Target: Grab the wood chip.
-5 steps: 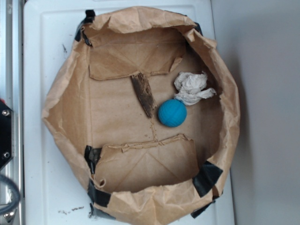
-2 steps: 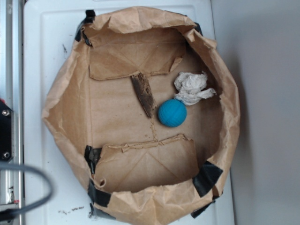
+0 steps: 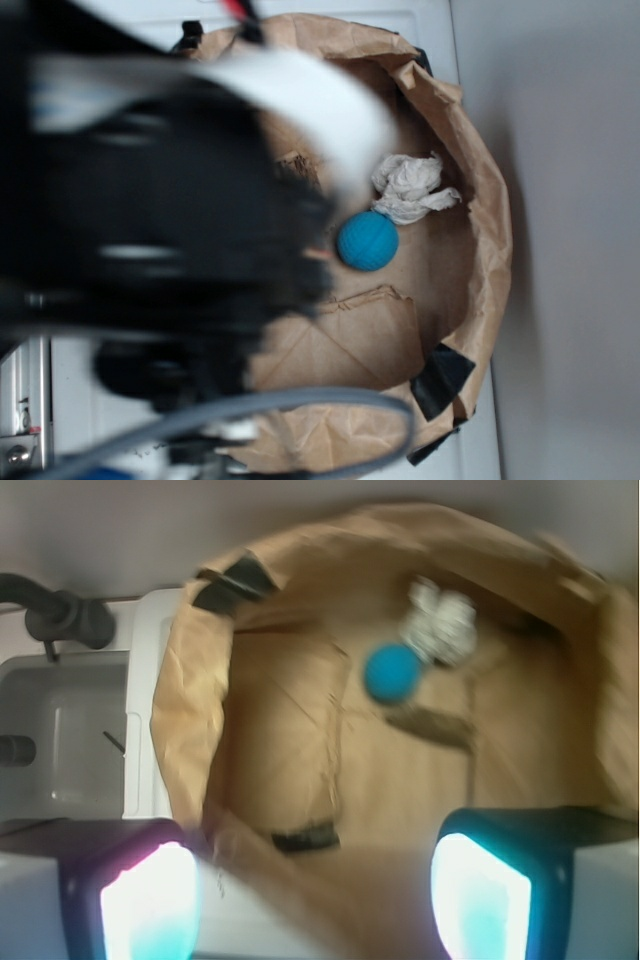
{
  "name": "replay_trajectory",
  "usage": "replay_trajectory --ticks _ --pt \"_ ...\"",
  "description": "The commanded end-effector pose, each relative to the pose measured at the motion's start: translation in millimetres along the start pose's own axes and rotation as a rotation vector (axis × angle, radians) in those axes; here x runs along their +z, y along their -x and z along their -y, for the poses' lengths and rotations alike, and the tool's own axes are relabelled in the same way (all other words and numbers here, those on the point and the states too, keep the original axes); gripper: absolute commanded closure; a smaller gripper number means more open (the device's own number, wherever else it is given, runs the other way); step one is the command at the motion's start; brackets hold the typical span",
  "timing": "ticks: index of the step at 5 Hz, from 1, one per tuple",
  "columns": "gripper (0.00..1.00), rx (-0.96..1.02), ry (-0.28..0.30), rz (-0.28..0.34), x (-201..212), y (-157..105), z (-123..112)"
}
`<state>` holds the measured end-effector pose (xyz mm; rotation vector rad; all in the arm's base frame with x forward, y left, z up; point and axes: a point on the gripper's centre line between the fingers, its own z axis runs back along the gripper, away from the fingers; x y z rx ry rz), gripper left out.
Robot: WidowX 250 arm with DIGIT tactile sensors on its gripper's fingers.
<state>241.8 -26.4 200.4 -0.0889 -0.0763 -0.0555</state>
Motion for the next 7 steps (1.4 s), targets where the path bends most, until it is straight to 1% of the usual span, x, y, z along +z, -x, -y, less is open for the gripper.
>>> replay_trajectory --ticks 1,2,3,4,5,6,7 --pt "0.0 0.009 0.003 0.059 15 -5 0" --pt "0.0 0.009 0.003 0.059 15 -5 0" --pt "0.0 -0.234 0.011 -0.04 -7 -9 -23" --pt "0.0 -0.469 0.112 -0.123 -26 -6 -35" --pt "0.0 -0.675 0.132 -0.134 -38 -4 -45" --pt "0.0 -0.748 0.14 -0.125 -57 -5 -52" --pt "0.0 -0.821 0.108 -0.094 -70 -12 -55"
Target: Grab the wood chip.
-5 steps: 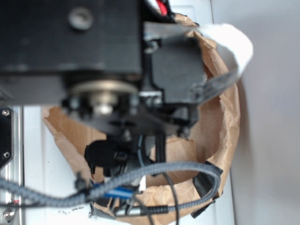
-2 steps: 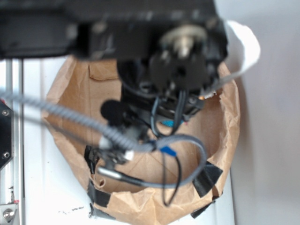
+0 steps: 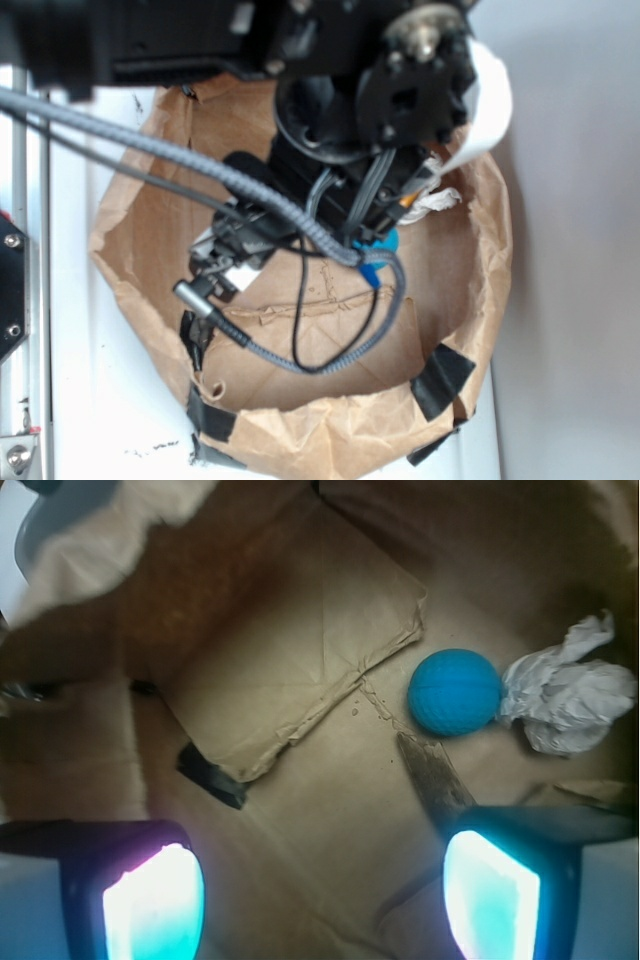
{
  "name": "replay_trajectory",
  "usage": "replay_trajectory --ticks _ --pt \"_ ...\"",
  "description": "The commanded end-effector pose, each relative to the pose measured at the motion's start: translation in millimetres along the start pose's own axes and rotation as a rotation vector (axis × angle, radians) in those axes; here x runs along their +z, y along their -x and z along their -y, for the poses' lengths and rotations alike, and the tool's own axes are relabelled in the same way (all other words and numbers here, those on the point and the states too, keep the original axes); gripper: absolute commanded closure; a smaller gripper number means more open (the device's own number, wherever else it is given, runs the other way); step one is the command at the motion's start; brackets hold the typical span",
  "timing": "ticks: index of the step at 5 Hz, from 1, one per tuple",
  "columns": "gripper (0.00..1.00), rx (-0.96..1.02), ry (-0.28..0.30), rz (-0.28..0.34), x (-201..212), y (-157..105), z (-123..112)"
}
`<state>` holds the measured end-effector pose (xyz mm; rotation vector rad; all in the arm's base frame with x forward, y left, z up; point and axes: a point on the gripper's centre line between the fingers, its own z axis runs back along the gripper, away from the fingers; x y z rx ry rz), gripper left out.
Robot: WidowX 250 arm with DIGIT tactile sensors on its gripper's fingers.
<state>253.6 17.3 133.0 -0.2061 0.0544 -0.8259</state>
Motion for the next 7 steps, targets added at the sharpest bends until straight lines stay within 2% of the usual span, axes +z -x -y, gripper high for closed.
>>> replay_trajectory --ticks 1,3,6,7 --pt "0.0 -0.099 -0.056 0.03 -20 -15 -16" --pt "0.0 -0.058 -0.006 -0.016 -47 -10 -26" --pt "0.0 -0.058 -0.006 -0.016 -47 -10 -26" --pt "0.0 -0.115 -0.075 -0.016 -61 -3 -35"
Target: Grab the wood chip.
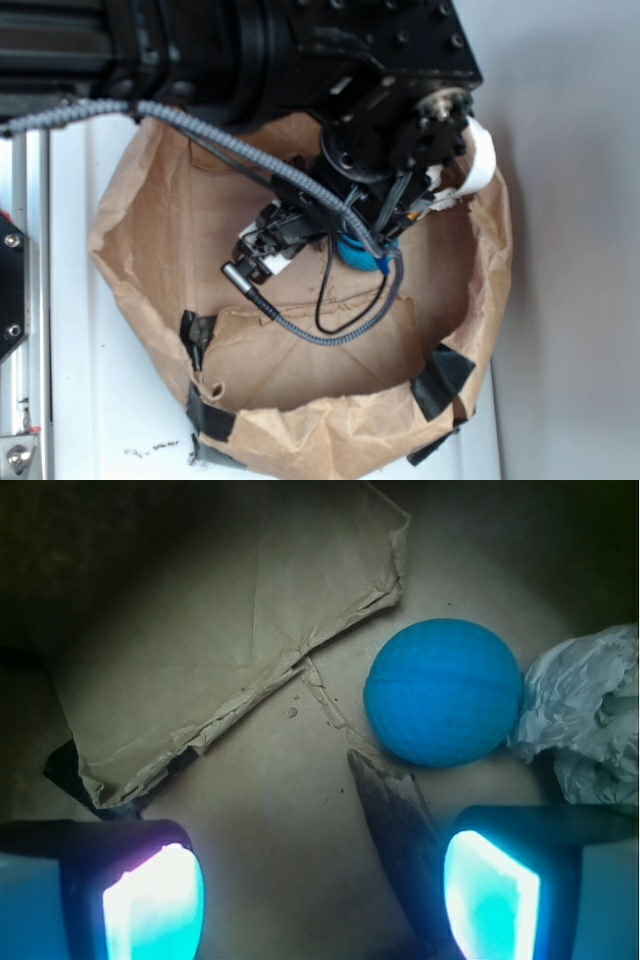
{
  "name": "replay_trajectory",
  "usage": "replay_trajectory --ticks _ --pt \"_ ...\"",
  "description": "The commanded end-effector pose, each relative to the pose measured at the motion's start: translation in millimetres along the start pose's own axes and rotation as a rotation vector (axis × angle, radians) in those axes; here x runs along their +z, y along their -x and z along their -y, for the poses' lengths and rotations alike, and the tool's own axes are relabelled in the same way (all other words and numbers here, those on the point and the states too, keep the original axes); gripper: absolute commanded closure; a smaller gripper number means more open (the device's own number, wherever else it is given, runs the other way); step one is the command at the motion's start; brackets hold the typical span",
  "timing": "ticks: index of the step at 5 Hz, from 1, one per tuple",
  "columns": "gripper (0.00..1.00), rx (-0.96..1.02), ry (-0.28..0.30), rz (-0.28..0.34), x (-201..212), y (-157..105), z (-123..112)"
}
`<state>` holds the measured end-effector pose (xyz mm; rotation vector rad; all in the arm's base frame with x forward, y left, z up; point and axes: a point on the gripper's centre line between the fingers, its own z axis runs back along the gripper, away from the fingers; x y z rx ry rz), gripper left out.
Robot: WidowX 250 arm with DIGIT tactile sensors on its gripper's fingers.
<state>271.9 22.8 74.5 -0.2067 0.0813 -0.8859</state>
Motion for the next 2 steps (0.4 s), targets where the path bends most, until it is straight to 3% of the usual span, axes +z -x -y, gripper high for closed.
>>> replay_trajectory --ticks 1,2 --pt "0.0 0.007 -0.097 0.046 -13 7 -18" --pt "0.0 0.051 -0.129 0.034 -17 5 -29"
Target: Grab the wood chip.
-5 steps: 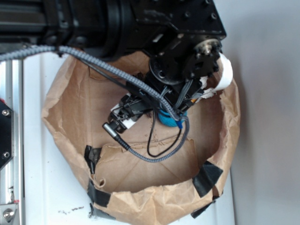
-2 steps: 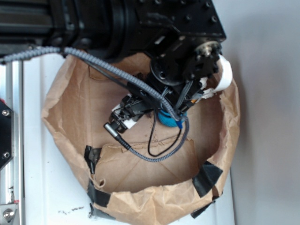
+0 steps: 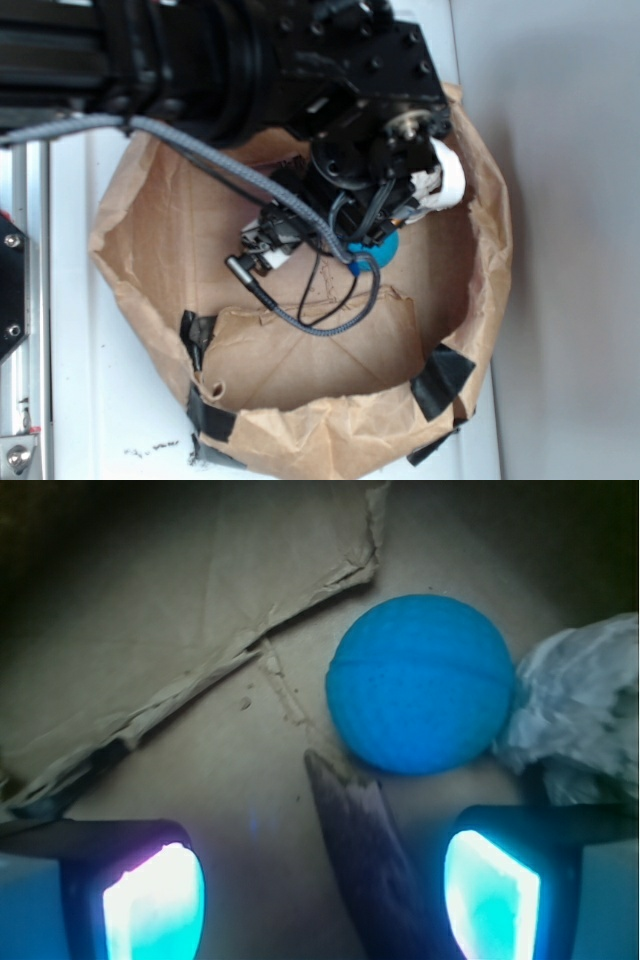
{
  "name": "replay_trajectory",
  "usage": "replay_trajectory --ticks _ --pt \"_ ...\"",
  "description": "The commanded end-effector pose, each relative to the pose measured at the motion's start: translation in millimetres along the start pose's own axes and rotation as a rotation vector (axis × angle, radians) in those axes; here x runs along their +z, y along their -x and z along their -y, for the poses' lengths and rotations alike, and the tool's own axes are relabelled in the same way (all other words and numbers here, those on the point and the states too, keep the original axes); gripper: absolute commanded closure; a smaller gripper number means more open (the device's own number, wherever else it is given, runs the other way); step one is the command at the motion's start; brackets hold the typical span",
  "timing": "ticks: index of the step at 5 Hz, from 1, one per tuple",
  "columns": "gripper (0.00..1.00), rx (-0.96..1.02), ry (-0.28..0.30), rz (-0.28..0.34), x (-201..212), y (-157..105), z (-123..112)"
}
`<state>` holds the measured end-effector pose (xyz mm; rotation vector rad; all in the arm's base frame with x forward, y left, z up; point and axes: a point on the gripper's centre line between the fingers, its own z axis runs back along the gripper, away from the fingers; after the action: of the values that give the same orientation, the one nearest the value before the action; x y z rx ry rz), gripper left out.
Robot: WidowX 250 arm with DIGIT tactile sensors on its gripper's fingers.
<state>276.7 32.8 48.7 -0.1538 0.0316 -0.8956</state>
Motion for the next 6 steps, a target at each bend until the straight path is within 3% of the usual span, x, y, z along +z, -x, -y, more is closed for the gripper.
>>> replay_trajectory --ticks 1,3,4,5,6 --pt "0.0 0.087 -0.036 -0.007 -2 2 -20" --pt "0.0 0.117 -0.082 -0.108 -35 -5 -24" --pt "0.63 0.132 -0.129 -0.108 -37 -5 -17" --pt "1.0 0.149 -0.125 -0.09 -33 -5 -19" --pt "1.0 0.162 -0.126 -0.082 -30 -4 -21"
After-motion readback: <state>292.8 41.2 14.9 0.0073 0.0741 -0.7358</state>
